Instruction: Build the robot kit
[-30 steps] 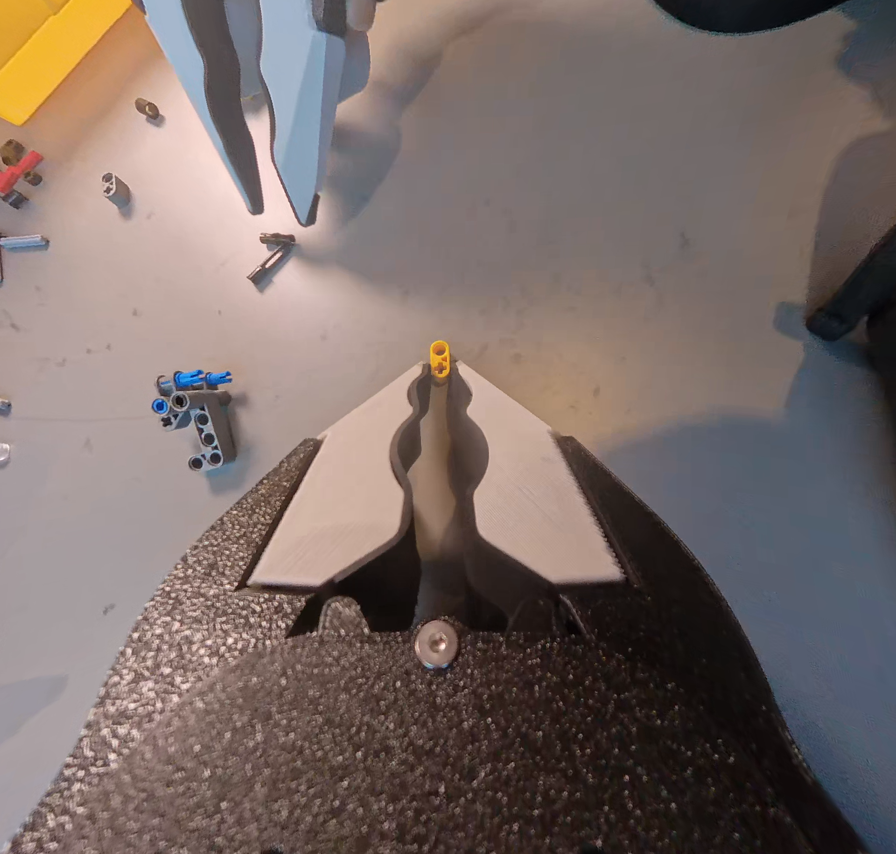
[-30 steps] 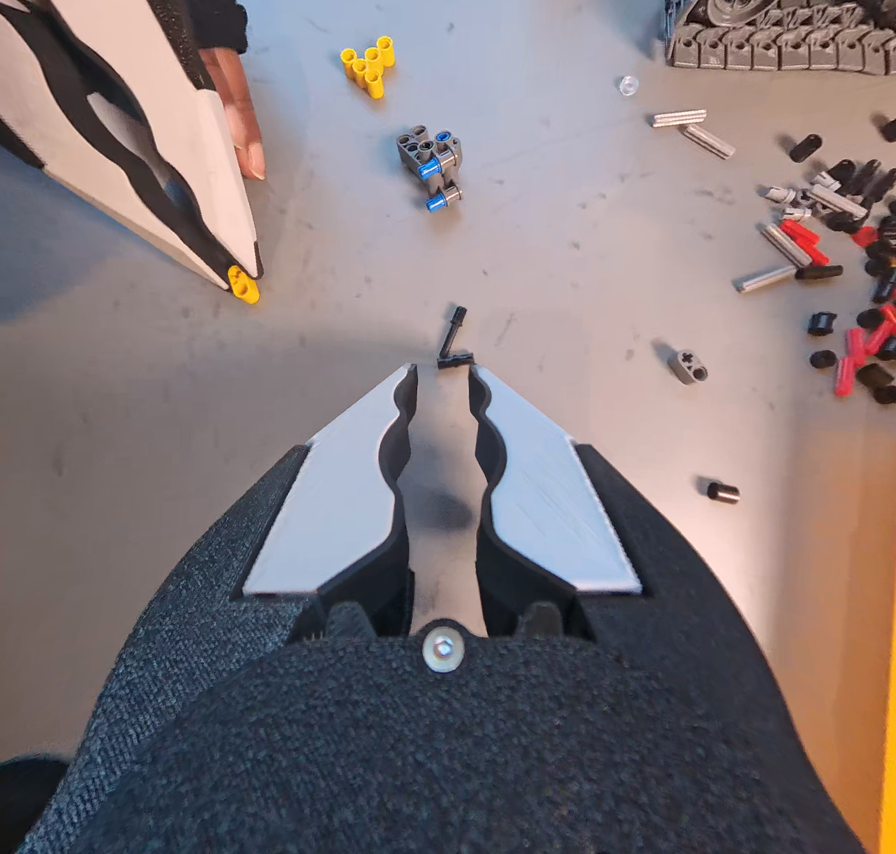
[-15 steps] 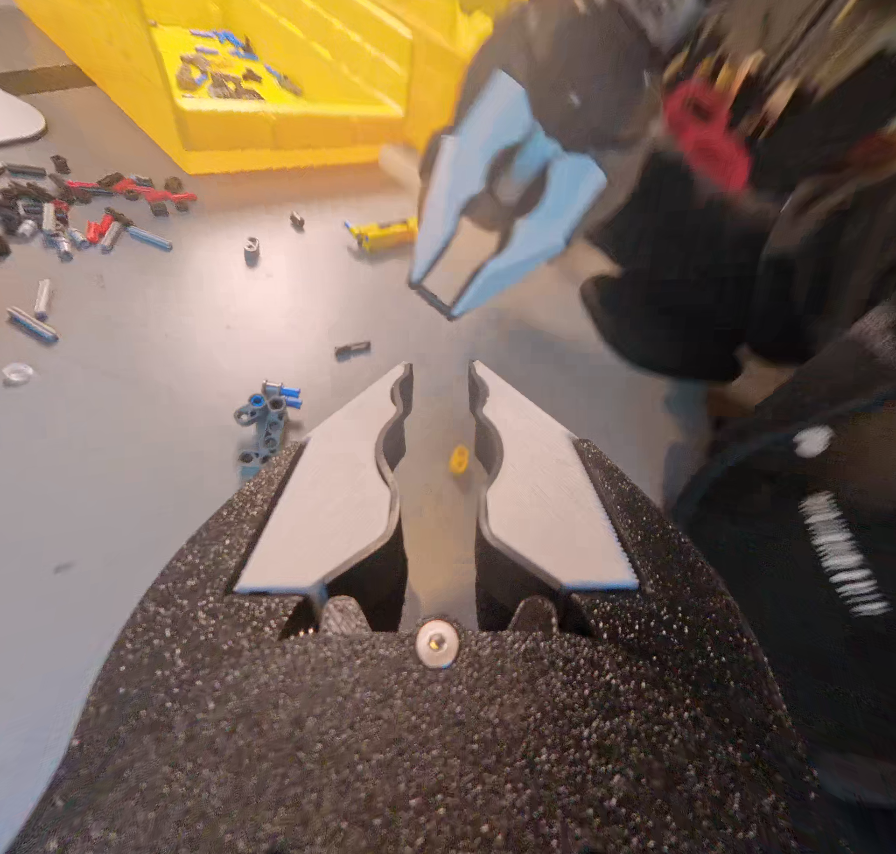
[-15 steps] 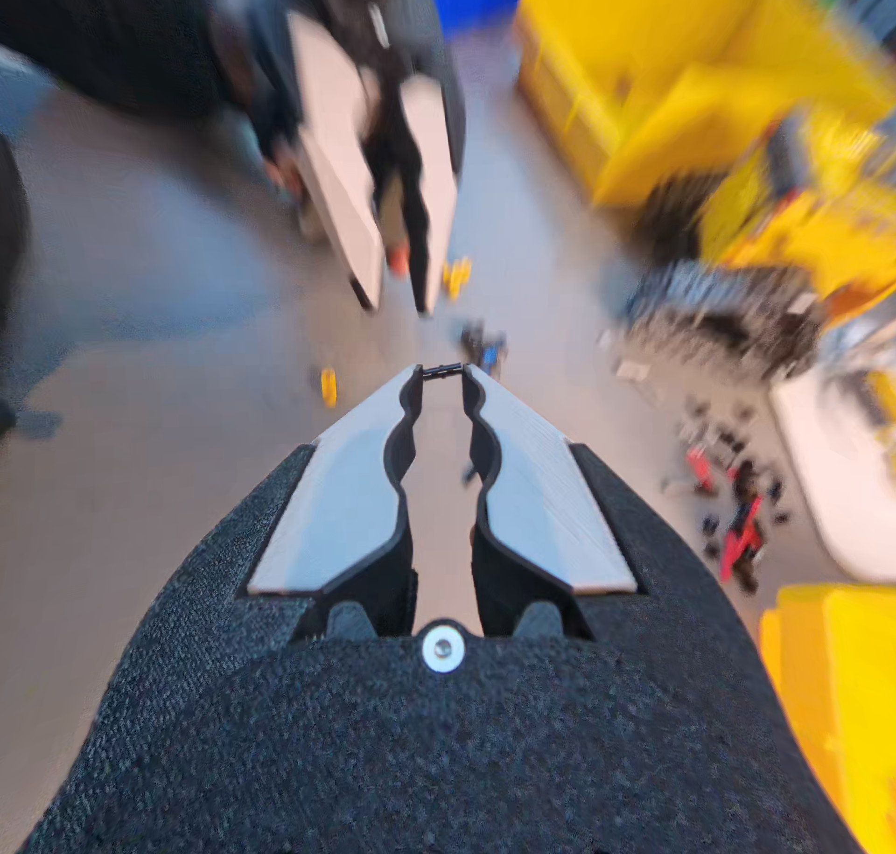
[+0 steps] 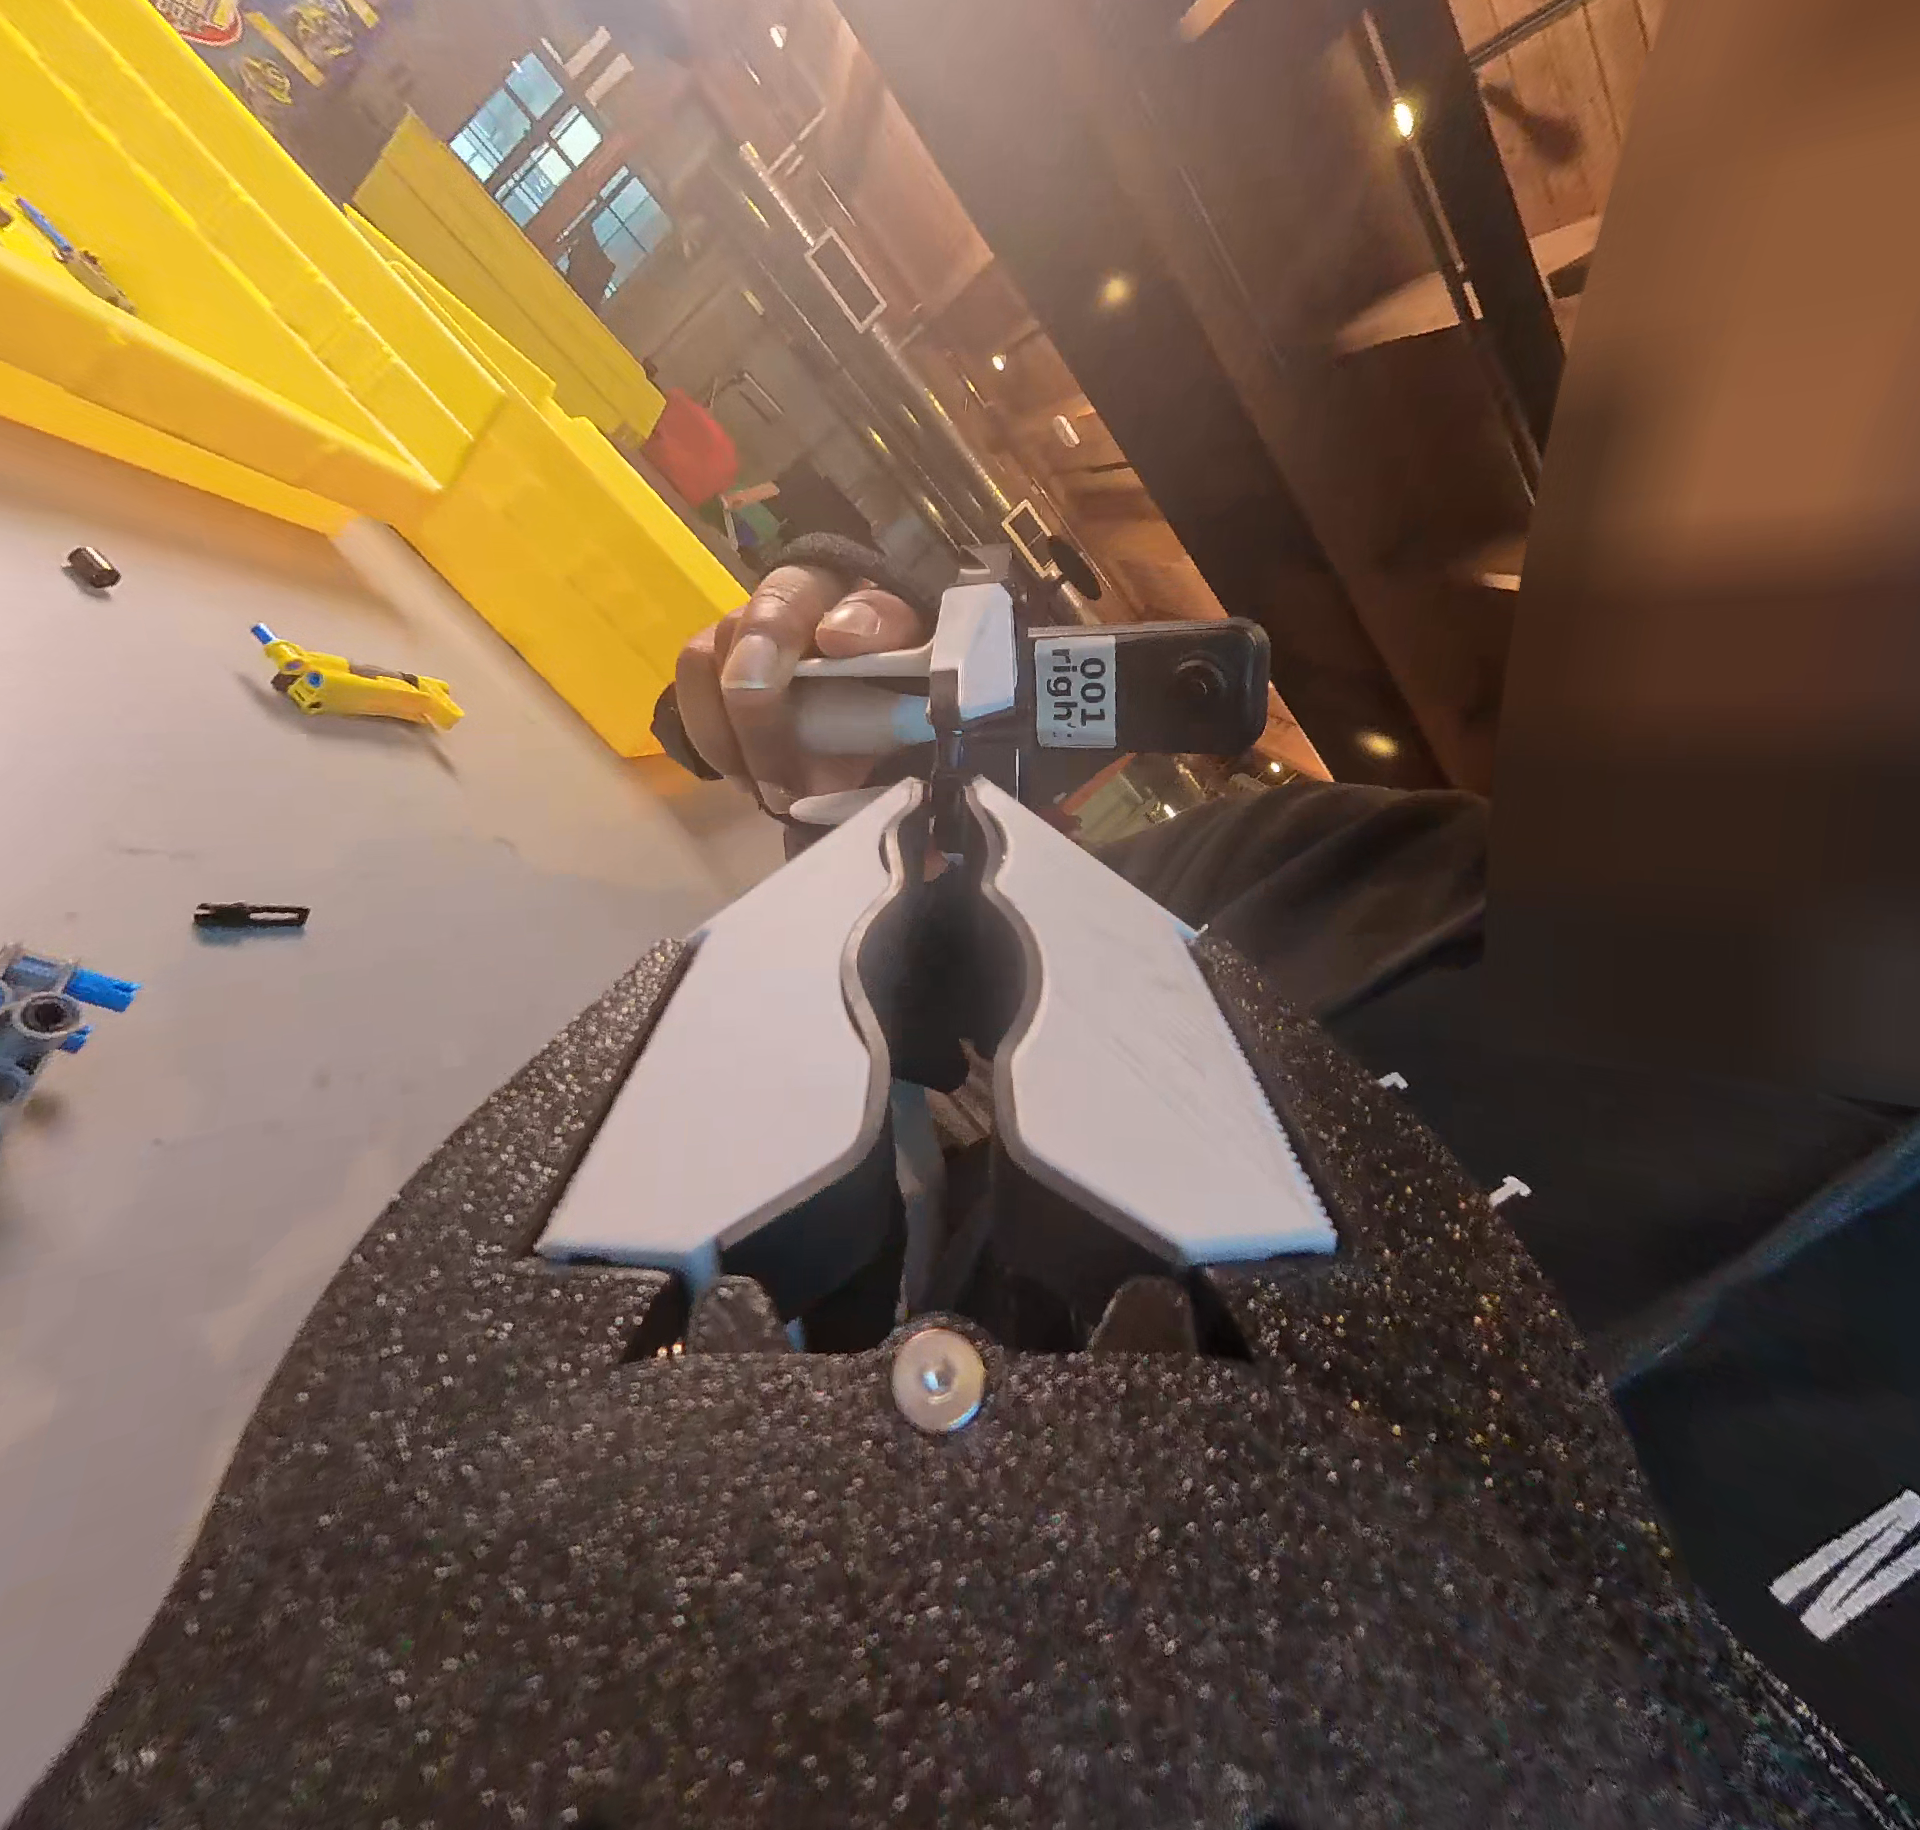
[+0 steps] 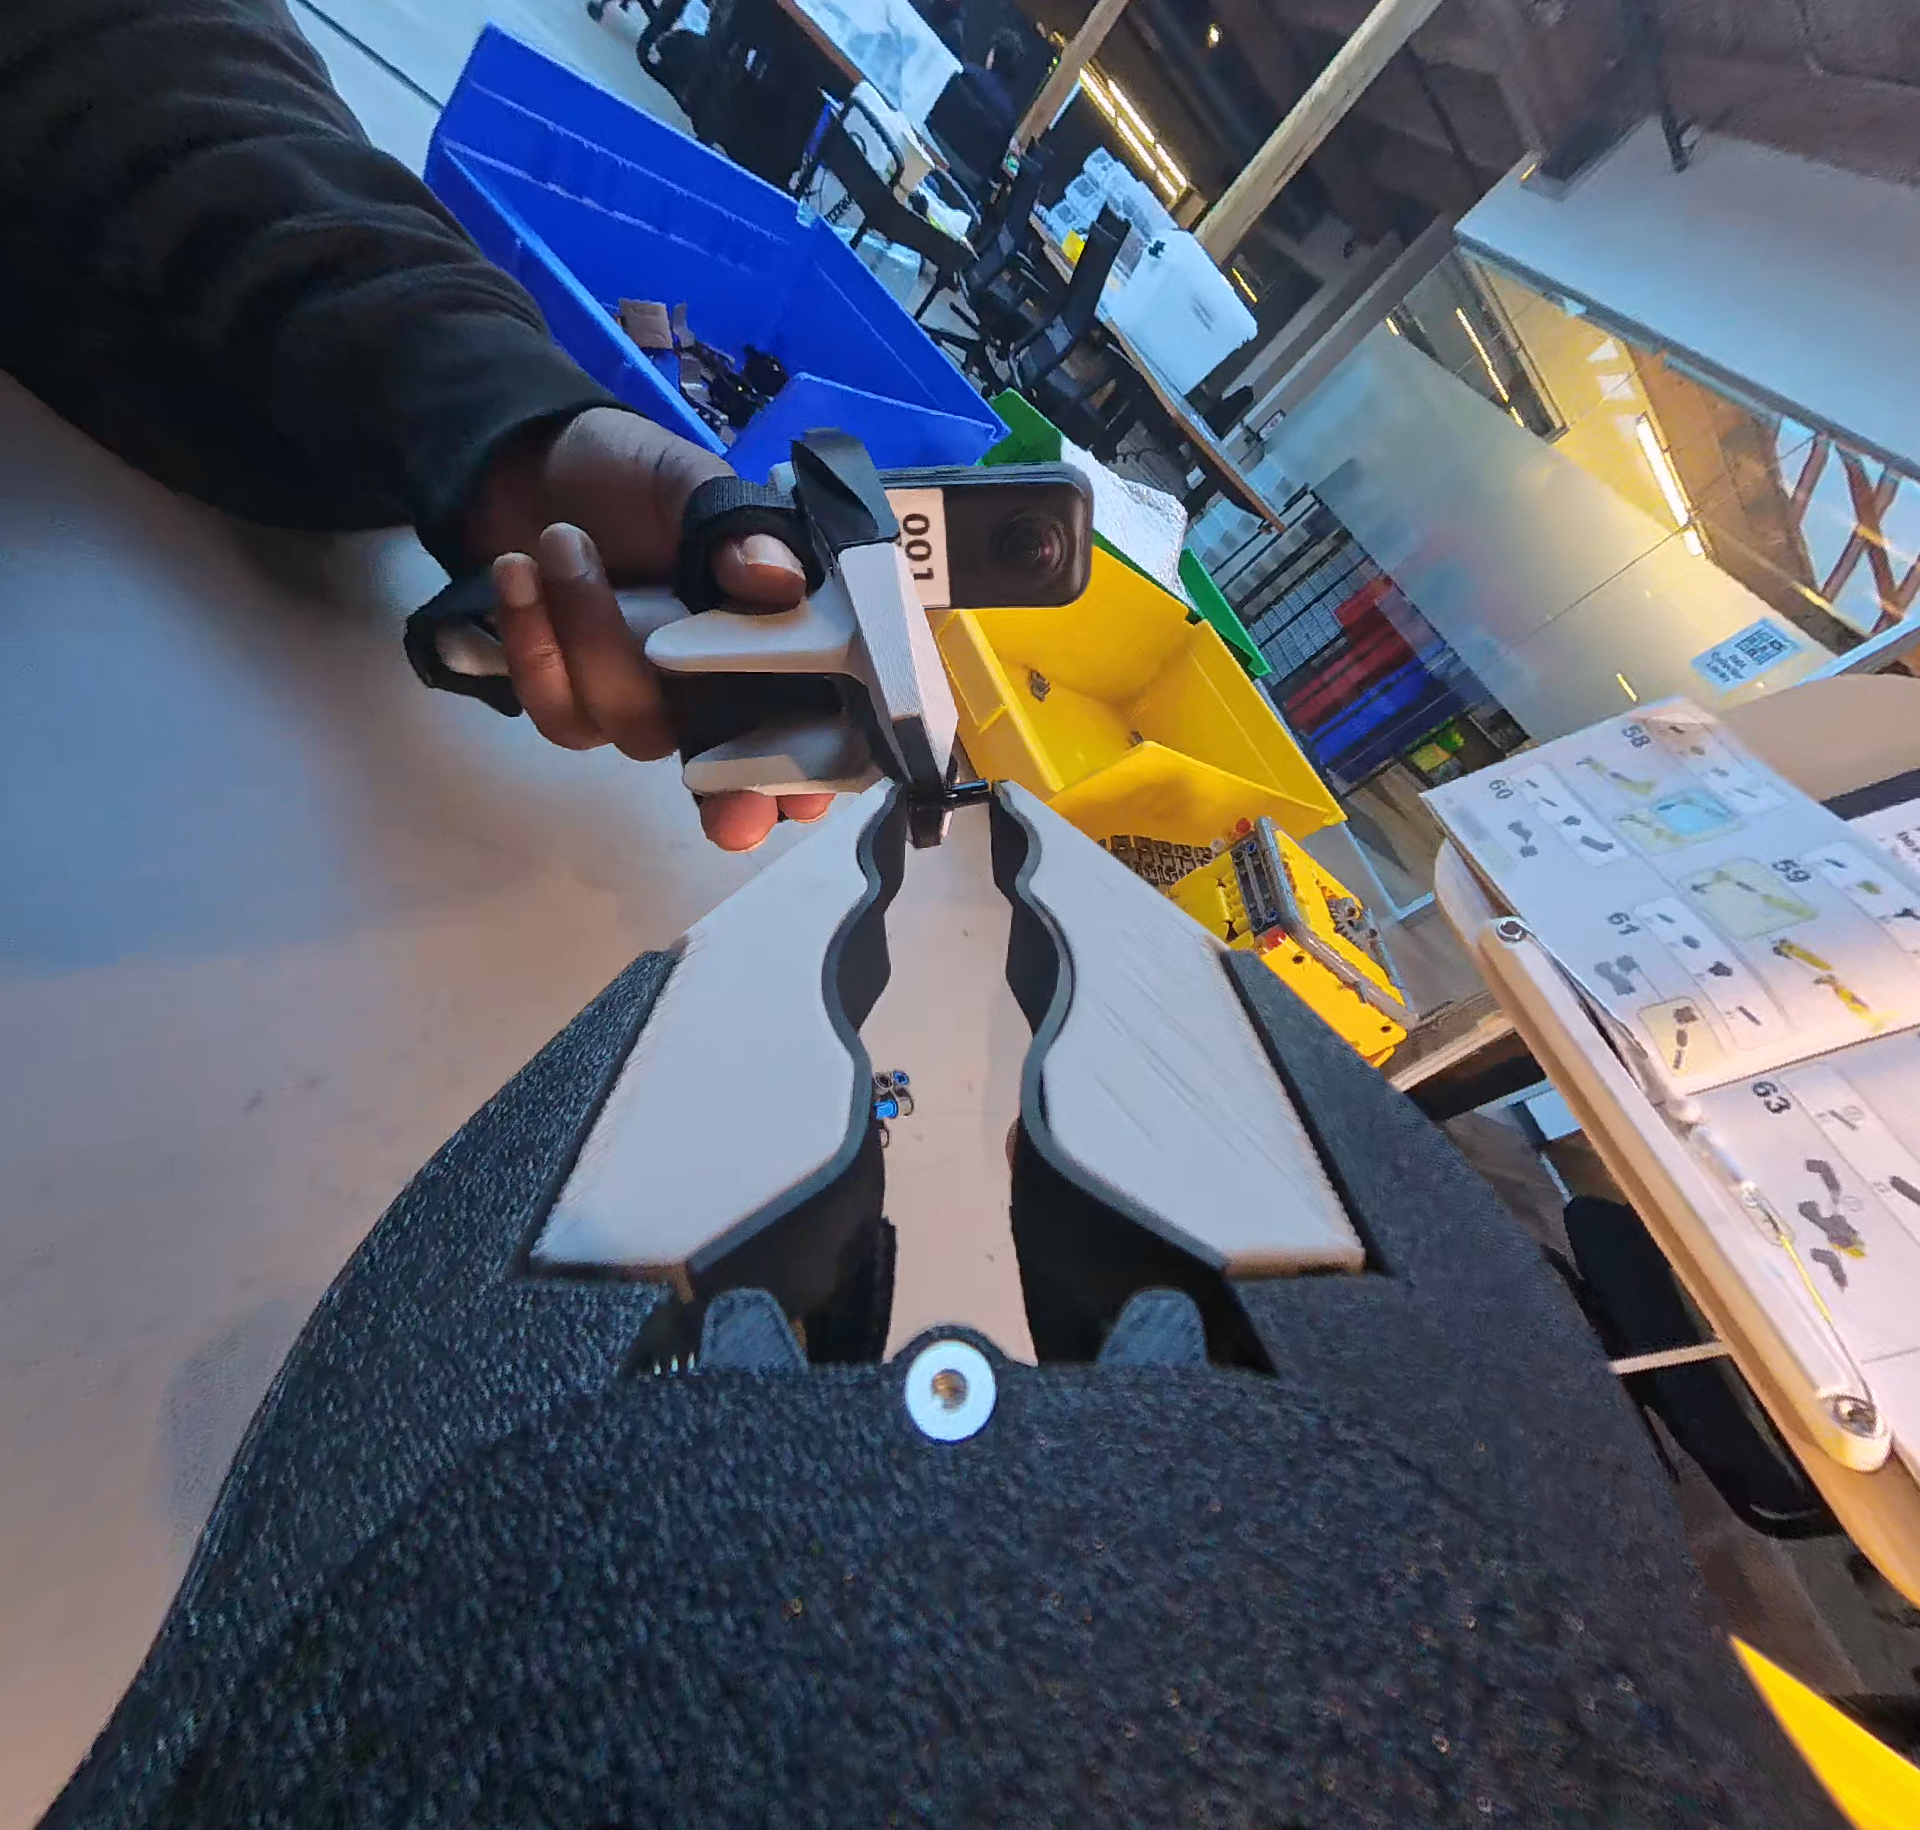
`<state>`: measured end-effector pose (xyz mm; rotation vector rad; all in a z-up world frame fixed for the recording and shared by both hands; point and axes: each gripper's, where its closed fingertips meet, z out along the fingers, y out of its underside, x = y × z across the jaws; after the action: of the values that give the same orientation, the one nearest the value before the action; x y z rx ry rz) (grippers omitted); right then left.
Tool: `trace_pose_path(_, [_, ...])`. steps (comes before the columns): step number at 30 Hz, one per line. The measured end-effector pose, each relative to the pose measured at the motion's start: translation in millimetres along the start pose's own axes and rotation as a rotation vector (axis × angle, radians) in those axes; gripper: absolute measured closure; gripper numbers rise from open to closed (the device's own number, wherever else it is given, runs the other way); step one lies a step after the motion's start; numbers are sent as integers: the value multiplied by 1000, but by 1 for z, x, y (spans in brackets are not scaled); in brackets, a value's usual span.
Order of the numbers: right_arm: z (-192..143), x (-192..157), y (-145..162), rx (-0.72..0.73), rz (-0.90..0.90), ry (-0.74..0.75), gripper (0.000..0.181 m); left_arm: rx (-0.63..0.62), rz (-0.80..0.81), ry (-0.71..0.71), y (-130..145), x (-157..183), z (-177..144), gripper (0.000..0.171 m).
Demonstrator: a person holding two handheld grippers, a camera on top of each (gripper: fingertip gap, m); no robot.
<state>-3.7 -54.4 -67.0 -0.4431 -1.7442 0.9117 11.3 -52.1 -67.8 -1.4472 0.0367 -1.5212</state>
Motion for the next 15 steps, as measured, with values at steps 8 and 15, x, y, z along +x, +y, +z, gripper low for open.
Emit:
trace_pose_path(8, [-18,-41,8,-55,158,-377,168,-423,325,-126,47,-8,-5,168])
trace_pose_path(15, [-25,-80,15,-124,177,-576,174,-636,361,-84,86,-10,-6,168])
